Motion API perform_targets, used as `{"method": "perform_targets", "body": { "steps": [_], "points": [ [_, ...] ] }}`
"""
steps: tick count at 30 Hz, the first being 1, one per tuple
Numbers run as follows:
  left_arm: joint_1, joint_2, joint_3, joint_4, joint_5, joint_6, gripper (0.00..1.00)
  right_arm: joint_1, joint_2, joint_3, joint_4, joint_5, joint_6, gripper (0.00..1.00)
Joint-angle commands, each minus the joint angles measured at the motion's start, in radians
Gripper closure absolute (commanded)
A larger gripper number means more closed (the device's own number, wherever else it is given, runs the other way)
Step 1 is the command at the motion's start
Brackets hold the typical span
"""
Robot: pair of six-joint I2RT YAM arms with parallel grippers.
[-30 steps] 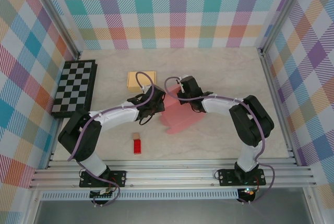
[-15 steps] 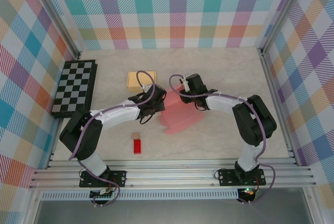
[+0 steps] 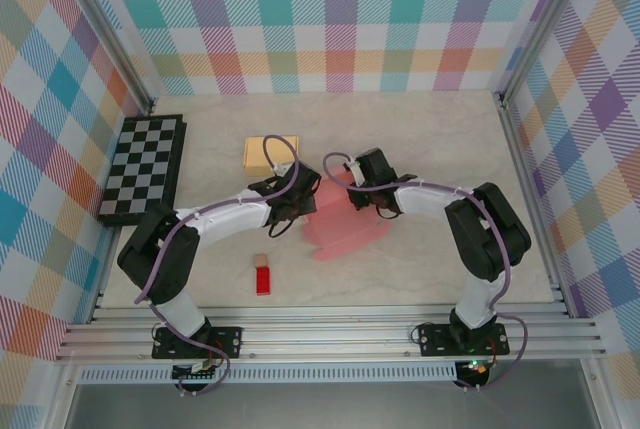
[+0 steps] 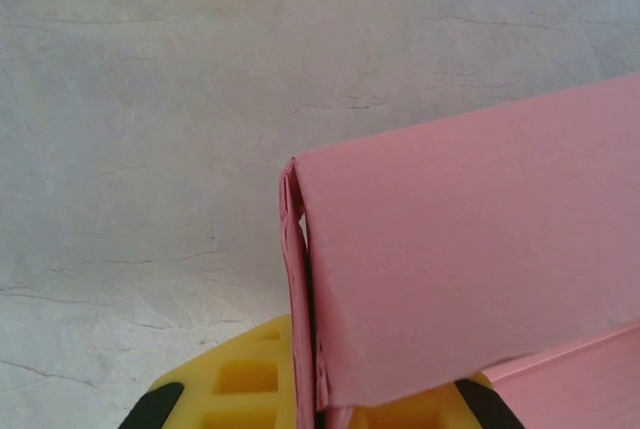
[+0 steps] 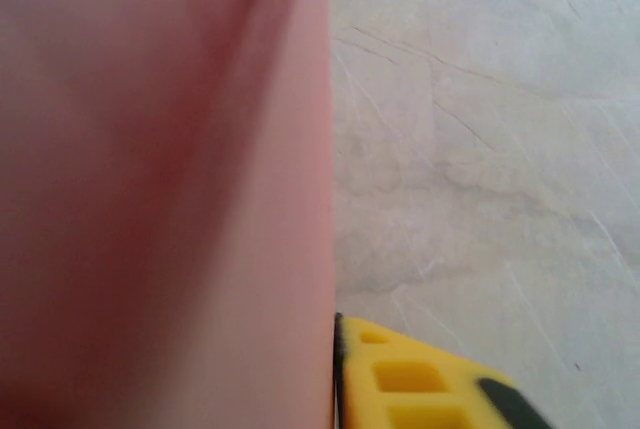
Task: Fold the paper box
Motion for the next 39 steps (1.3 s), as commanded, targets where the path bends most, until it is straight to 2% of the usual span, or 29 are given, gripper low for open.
{"method": "perform_targets", "body": {
  "steps": [1,4,7,10,12,16,20,29,39],
  "points": [
    [-0.004,0.016,0.03,-0.05,-0.042,-0.024,1.0,0.014,0.006,0.035,-0.086,0.2,0.027,0.94],
    [-0.004,0.025,0.035,-0.052,-0.039,-0.028,1.0,0.025,-0.004,0.037,-0.112,0.302,0.078,1.0],
    [-0.003,0.031,0.043,-0.051,-0.033,-0.031,1.0,0.028,-0.013,0.038,-0.122,0.314,0.117,0.99],
    [-0.004,0.032,0.045,-0.048,-0.03,-0.029,1.0,0.027,-0.038,0.003,-0.053,0.22,0.113,0.86],
    [-0.004,0.035,0.043,-0.051,-0.034,-0.029,1.0,0.023,-0.071,-0.033,0.025,0.088,0.093,0.73],
    [-0.003,0.04,0.039,-0.052,-0.035,-0.032,1.0,0.022,-0.116,-0.038,0.063,-0.063,0.078,0.65],
    [-0.004,0.046,0.041,-0.052,-0.03,-0.037,1.0,0.022,-0.145,-0.025,0.069,-0.095,0.064,0.61],
    [-0.004,0.044,0.041,-0.049,-0.011,-0.037,1.0,0.022,-0.099,0.025,0.087,-0.001,0.0,0.65],
    [-0.004,0.04,0.047,-0.043,0.017,-0.034,1.0,0.022,-0.031,0.054,0.114,0.041,-0.077,0.73]
  ]
}}
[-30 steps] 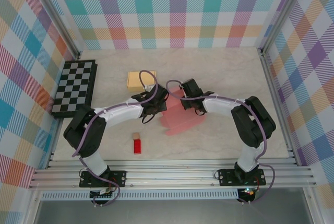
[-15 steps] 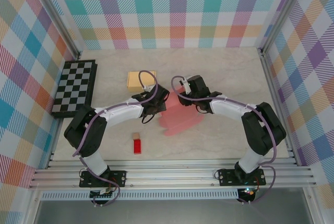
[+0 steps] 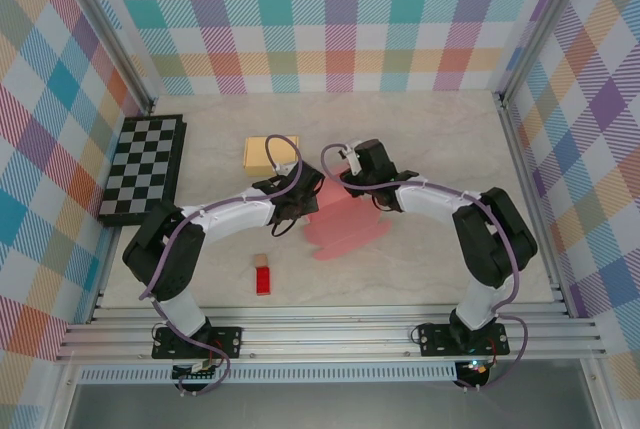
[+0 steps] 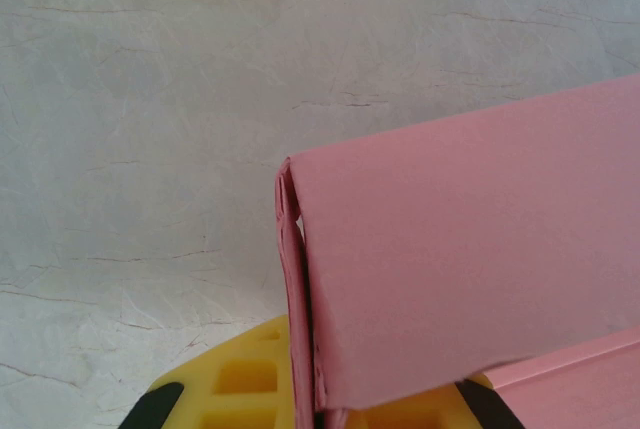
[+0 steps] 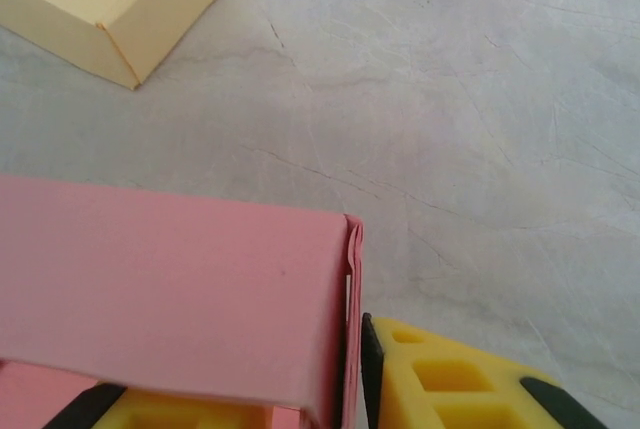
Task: Fold the paper box
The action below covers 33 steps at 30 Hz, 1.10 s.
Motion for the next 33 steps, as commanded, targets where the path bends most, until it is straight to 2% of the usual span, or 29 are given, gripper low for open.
{"method": "perform_targets", "body": {
  "steps": [1,4,6,12,20,24,27,33],
  "points": [
    [0.001,0.009,0.023,-0.029,0.024,-0.007,1.0,0.001,0.017,0.024,0.031,0.04,-0.044,0.75],
    [0.001,0.009,0.027,-0.034,0.024,-0.007,1.0,0.002,0.019,0.024,0.02,0.137,-0.044,0.86],
    [0.001,0.01,0.031,-0.039,0.021,-0.009,1.0,0.001,0.021,0.038,-0.02,0.258,-0.02,1.0],
    [0.001,0.017,0.041,-0.047,0.021,-0.009,1.0,0.004,0.039,0.057,-0.083,0.426,0.061,1.0],
    [0.001,0.03,0.058,-0.053,0.02,-0.01,1.0,0.028,0.039,0.07,-0.135,0.47,0.144,0.99],
    [0.001,0.039,0.058,-0.043,0.033,-0.022,1.0,0.052,0.063,0.094,-0.173,0.468,0.198,0.98],
    [0.001,0.044,0.052,-0.037,0.038,-0.027,1.0,0.054,0.065,0.084,-0.155,0.404,0.238,0.84],
    [0.004,0.055,0.036,-0.048,0.022,-0.021,1.0,0.011,-0.023,-0.01,-0.027,0.048,0.242,0.63]
  ]
}}
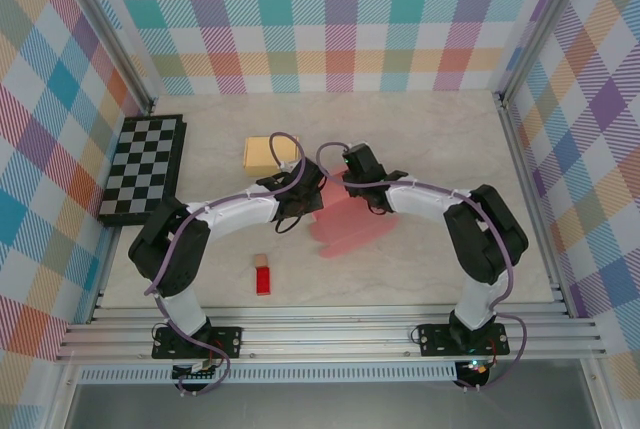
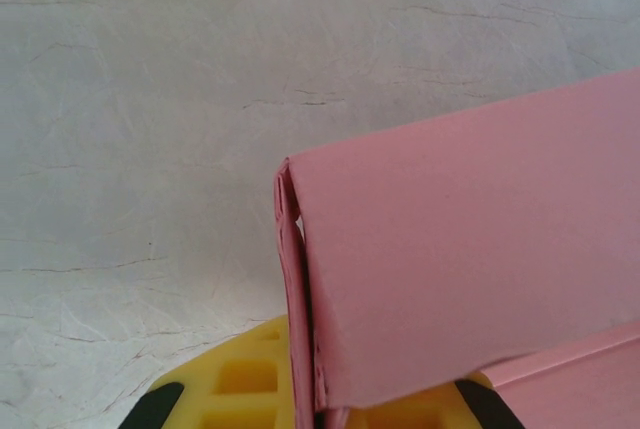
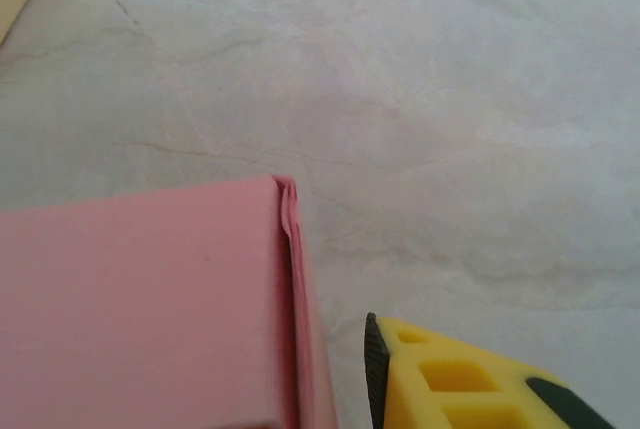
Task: Fold the paper box
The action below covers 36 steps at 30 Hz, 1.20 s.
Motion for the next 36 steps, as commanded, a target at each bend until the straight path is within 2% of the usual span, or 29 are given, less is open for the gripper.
{"method": "perform_targets", "body": {
  "steps": [1,5,10,16,20,24,28,32,36],
  "points": [
    [0.005,0.021,-0.008,-0.052,-0.021,-0.014,1.0,-0.034,-0.066,-0.042,0.049,-0.219,0.03,0.61],
    [0.01,0.033,-0.005,-0.057,-0.023,-0.017,1.0,-0.039,-0.118,-0.066,0.016,-0.308,-0.036,0.55],
    [0.014,0.034,-0.005,-0.055,-0.027,-0.008,1.0,-0.056,-0.255,-0.143,0.023,-0.383,-0.094,0.48],
    [0.013,0.013,-0.017,-0.035,-0.067,0.051,1.0,-0.144,-0.393,-0.128,-0.068,-0.439,-0.071,0.45],
    [0.005,-0.02,-0.04,0.014,-0.102,0.126,1.0,-0.195,-0.4,-0.056,-0.172,-0.453,-0.036,0.45],
    [-0.009,-0.069,-0.074,0.079,-0.179,0.215,1.0,-0.218,-0.39,-0.012,-0.247,-0.469,0.016,0.45],
    [-0.011,-0.123,-0.113,0.121,-0.203,0.268,1.0,-0.221,-0.368,0.023,-0.351,-0.497,0.032,0.48],
    [-0.01,-0.174,-0.165,0.154,-0.245,0.247,1.0,-0.221,-0.388,-0.028,-0.374,-0.536,0.064,0.5],
    [-0.011,-0.188,-0.171,0.122,-0.303,0.172,1.0,-0.221,-0.408,-0.112,-0.35,-0.639,0.162,0.53]
  ]
}}
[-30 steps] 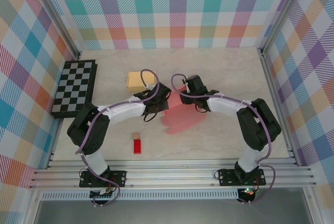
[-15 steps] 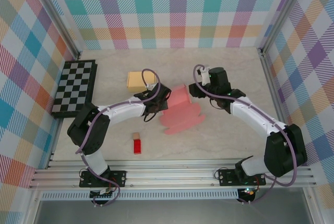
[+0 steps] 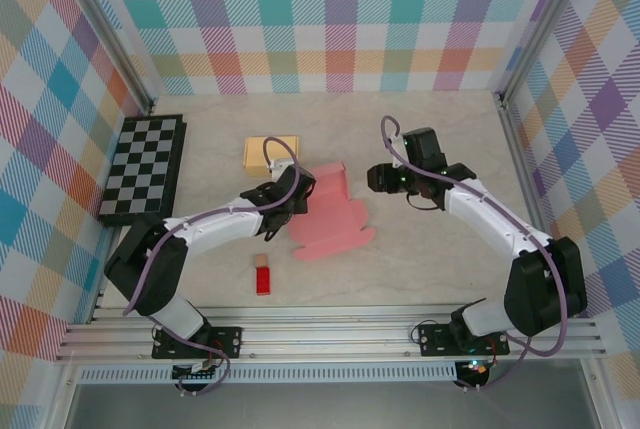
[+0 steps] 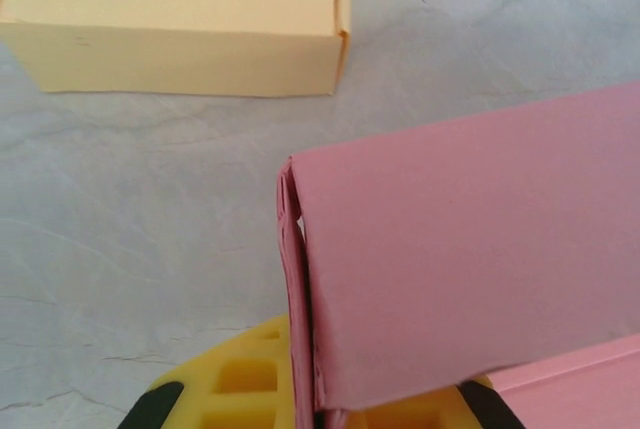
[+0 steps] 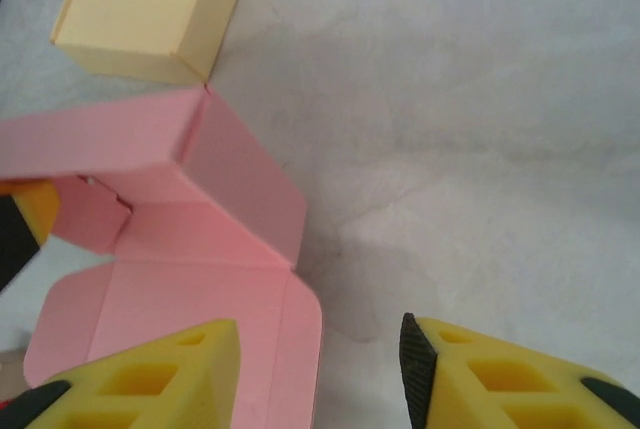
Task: Fold the paper box
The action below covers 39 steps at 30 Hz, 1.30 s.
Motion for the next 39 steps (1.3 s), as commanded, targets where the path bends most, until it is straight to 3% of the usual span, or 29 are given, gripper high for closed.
{"method": "perform_targets", "body": {
  "steps": [1,10,20,27,39],
  "points": [
    [-0.007,-0.028,-0.012,0.012,-0.071,-0.054,1.0,-0.002,-0.03,-0.08,0.0,-0.13,0.097,0.53],
    [-0.007,-0.023,0.0,-0.004,-0.038,-0.128,1.0,0.003,-0.037,-0.237,0.179,-0.177,0.152,0.52],
    [-0.006,-0.045,-0.023,-0.026,-0.095,-0.28,1.0,0.065,-0.085,-0.368,0.348,-0.155,0.477,0.47],
    [-0.006,-0.054,-0.033,-0.02,-0.081,-0.368,1.0,0.136,-0.062,-0.376,0.433,-0.13,0.566,0.48],
    [-0.005,-0.051,-0.049,-0.014,-0.064,-0.446,1.0,0.226,-0.032,-0.32,0.455,-0.04,0.607,0.87]
  ]
}}
